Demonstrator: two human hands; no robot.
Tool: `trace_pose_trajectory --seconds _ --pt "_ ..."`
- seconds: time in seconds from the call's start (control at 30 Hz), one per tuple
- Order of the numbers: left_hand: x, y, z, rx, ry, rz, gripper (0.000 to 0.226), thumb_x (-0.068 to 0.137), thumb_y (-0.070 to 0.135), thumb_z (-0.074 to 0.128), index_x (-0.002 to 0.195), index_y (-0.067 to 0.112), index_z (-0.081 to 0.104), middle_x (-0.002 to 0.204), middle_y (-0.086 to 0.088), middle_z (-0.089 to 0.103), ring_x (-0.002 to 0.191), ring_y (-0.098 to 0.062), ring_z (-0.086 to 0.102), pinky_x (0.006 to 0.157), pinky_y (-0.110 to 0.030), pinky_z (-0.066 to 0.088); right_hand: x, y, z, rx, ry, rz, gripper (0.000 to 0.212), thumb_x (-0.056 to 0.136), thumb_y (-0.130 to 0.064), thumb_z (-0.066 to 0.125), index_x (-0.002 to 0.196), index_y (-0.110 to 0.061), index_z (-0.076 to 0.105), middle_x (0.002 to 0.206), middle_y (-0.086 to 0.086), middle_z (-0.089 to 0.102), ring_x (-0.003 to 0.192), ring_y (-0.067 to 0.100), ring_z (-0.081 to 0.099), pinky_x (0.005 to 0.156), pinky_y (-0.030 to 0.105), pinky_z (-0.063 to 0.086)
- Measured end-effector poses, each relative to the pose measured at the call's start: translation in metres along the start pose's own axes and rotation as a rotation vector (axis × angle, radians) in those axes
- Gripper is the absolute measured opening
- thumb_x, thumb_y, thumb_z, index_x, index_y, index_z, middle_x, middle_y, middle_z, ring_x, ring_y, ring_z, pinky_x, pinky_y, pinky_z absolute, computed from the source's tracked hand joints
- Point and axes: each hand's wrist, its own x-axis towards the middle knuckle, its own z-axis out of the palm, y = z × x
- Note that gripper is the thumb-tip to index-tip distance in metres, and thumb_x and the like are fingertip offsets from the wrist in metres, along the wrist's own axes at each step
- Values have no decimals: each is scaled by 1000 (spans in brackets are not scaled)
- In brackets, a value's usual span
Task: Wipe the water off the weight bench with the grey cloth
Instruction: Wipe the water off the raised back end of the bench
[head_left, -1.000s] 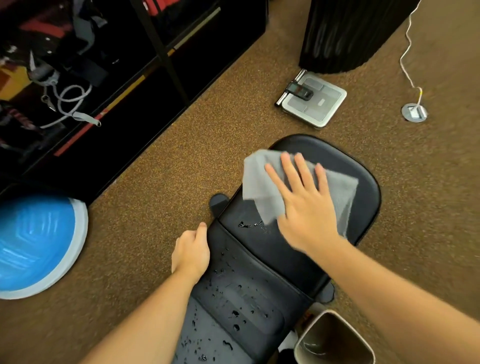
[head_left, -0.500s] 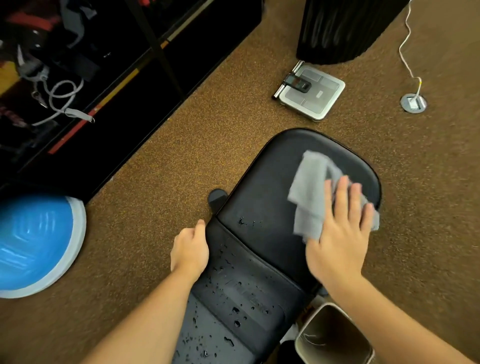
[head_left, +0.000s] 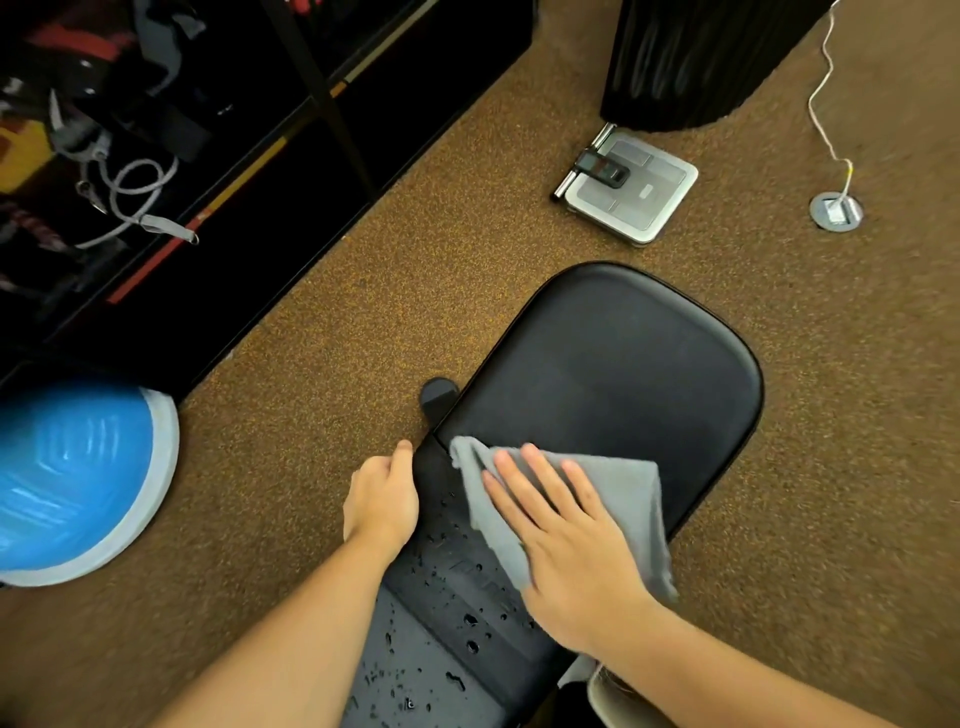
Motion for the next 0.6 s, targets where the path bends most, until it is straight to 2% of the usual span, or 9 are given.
trace_pose_trajectory --seconds 0.1,0.17,0.27,0.33,0.4,0.5,0.6 --pt "3 -2 2 2 0 21 61 100 53 37 66 9 61 79 -8 65 78 -33 61 79 -44 49 45 -2 -2 -25 -35 -33 79 90 -42 25 164 -15 15 172 5 7 159 29 -1 127 49 -1" --pt "2 -2 2 -20 0 23 60 101 53 38 68 9 62 80 -8 65 80 -33 61 80 -44 49 70 7 -10 -32 -26 9 82 86 -38 25 164 -20 9 172 5 1 158 29 -6 126 50 -6" --pt "-1 2 -1 -29 -2 9 59 102 50 39 68 6 56 77 -9 59 79 -35 58 80 -45 48 103 52 -36 -20 69 255 87 81 -32 37 164 -23 10 172 7 1 158 31 -5 126 51 -4" --pt "-3 5 -1 -26 -9 -6 57 103 49 38 71 5 55 75 -5 56 77 -33 55 81 -44 46 112 91 -52 -41 114 452 85 84 -32 32 164 -21 8 172 8 2 158 31 -4 127 53 1" --pt "-4 4 -1 -27 -10 -19 57 102 51 38 70 7 54 77 -5 56 79 -33 55 81 -44 46 112 115 -60 -40 136 568 81 88 -31 30 164 -18 8 172 10 7 158 34 0 126 55 5" --pt "1 -3 1 -24 -3 -9 61 99 56 36 59 12 48 79 -10 59 79 -37 58 76 -44 45 109 115 -57 -53 137 545 77 91 -33 31 164 -16 11 171 13 12 157 36 5 126 56 7" --pt "2 -5 3 -17 -3 -11 62 97 59 35 56 14 46 76 -10 60 77 -37 60 71 -43 44 98 95 -50 -72 83 346 81 87 -39 27 164 -21 12 171 13 10 158 36 3 126 56 4"
